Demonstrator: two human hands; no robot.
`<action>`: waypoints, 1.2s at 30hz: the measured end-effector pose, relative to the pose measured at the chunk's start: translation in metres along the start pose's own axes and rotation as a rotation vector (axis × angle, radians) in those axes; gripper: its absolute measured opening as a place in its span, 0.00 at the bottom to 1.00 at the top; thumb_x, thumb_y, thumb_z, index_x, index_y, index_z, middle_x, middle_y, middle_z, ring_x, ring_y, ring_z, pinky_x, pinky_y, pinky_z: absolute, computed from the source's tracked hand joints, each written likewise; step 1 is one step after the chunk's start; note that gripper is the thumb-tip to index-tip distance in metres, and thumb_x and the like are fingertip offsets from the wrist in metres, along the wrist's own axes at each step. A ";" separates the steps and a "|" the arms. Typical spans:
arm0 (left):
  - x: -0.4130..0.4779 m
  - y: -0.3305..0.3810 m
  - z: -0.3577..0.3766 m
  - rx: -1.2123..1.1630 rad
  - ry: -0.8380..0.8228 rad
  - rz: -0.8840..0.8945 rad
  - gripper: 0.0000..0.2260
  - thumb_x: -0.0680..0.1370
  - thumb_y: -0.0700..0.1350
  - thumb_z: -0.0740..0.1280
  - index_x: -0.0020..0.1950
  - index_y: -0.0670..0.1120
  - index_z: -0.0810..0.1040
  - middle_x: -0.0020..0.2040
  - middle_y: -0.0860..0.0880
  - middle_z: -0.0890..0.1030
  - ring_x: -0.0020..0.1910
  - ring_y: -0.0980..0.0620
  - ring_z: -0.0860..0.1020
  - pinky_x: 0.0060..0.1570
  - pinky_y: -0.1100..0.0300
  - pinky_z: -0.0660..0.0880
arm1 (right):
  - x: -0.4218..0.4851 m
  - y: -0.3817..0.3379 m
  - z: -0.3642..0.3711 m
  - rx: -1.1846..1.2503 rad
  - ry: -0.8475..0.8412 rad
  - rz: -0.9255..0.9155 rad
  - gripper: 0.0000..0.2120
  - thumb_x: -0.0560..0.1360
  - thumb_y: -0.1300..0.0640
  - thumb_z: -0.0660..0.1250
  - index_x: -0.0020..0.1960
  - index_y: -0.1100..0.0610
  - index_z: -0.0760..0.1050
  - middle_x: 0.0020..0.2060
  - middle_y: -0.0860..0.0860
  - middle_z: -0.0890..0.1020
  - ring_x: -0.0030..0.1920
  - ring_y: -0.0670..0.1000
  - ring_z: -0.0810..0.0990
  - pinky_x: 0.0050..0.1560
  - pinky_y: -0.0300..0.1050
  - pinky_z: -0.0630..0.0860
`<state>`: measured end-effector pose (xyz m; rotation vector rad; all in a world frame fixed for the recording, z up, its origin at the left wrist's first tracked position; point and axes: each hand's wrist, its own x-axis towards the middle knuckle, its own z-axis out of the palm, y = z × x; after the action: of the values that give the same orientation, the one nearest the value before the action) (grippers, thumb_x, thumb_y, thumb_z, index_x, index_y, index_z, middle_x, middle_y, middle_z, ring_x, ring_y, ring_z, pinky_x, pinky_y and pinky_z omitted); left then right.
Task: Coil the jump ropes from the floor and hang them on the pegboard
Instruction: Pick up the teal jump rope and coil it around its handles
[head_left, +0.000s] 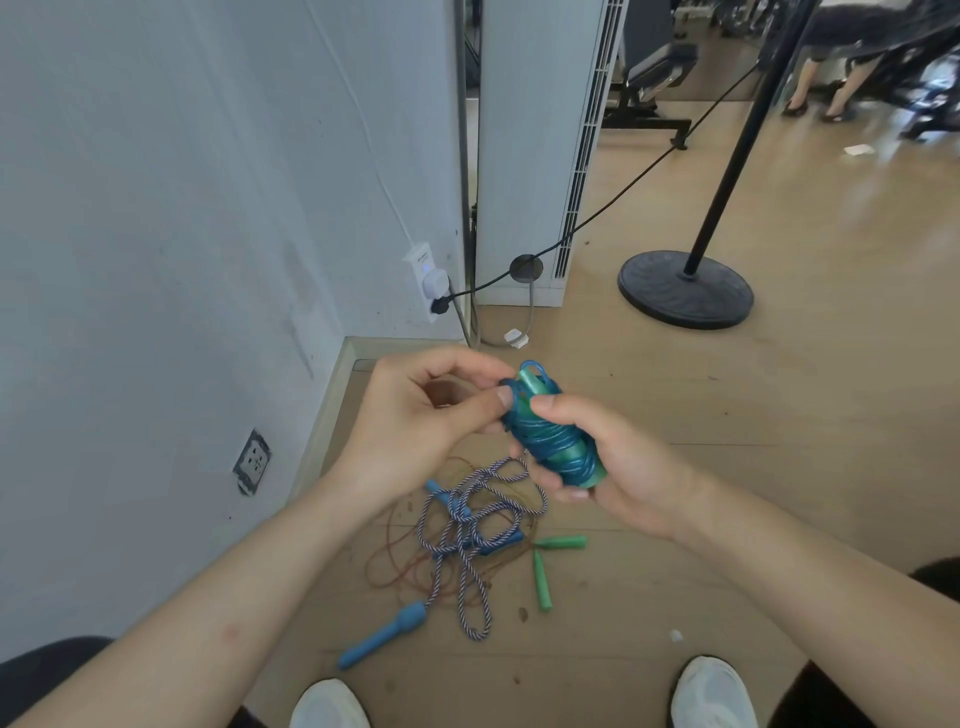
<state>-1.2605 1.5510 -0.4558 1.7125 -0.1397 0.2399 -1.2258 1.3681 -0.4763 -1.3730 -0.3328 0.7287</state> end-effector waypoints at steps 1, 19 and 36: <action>0.000 0.001 0.000 -0.040 0.015 -0.010 0.07 0.74 0.34 0.73 0.47 0.44 0.85 0.41 0.47 0.87 0.37 0.50 0.84 0.41 0.60 0.82 | 0.000 0.000 -0.001 0.029 -0.011 -0.008 0.16 0.74 0.48 0.61 0.53 0.60 0.74 0.39 0.55 0.78 0.27 0.49 0.68 0.29 0.48 0.53; 0.004 -0.002 -0.016 -0.259 -0.056 -0.099 0.14 0.66 0.41 0.80 0.50 0.43 0.86 0.50 0.42 0.86 0.50 0.47 0.84 0.58 0.55 0.80 | -0.004 -0.005 -0.016 -0.130 0.006 -0.196 0.19 0.66 0.48 0.71 0.57 0.49 0.79 0.47 0.57 0.79 0.37 0.50 0.77 0.37 0.41 0.75; 0.001 0.006 -0.012 -0.067 -0.152 0.009 0.11 0.75 0.41 0.70 0.56 0.40 0.84 0.47 0.45 0.87 0.43 0.53 0.84 0.42 0.63 0.79 | -0.005 -0.006 -0.008 0.004 -0.163 -0.020 0.14 0.72 0.43 0.64 0.52 0.50 0.80 0.40 0.58 0.79 0.24 0.48 0.65 0.23 0.42 0.54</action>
<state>-1.2623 1.5622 -0.4486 1.6636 -0.2650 0.1105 -1.2230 1.3591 -0.4712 -1.3072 -0.4727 0.8259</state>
